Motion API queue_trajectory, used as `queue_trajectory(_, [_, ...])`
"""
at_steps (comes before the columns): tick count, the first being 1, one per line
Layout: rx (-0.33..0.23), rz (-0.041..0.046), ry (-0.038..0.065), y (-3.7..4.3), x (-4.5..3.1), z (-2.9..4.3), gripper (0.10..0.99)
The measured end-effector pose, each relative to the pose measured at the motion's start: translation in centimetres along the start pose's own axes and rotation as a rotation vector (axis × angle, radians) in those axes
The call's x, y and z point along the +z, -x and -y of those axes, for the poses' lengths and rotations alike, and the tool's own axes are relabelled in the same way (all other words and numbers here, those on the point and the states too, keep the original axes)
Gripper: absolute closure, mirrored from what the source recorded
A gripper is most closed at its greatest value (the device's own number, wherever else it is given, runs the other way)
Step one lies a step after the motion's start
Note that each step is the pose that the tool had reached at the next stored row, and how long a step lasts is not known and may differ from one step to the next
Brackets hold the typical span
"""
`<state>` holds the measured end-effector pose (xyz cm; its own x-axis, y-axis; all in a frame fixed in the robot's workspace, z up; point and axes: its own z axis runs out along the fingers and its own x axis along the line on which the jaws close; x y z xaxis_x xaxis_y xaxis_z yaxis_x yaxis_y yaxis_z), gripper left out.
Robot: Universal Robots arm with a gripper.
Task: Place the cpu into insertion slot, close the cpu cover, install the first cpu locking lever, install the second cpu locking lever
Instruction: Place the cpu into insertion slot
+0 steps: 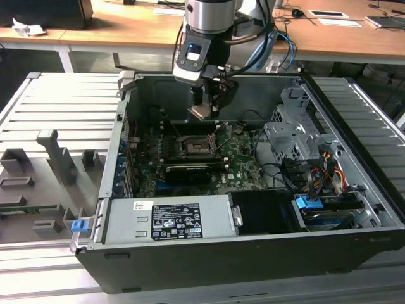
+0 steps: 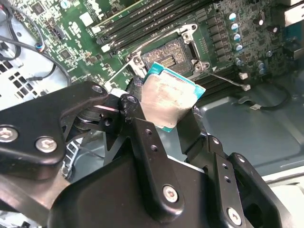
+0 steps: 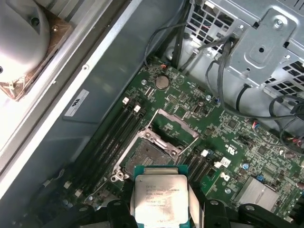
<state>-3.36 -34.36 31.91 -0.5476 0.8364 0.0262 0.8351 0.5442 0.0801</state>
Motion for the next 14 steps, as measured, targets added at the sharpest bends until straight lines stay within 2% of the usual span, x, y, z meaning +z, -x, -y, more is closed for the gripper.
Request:
queue_trajectory(7, [0.114,0.0091,0.003,0.01,0.31,0.02,0.549])
queue_trajectory(9, [0.133,0.0106,0.003,0.01,0.41,0.04,0.549])
queue_trajectory(14, [0.136,0.0109,0.003,0.01,0.51,0.05,0.549])
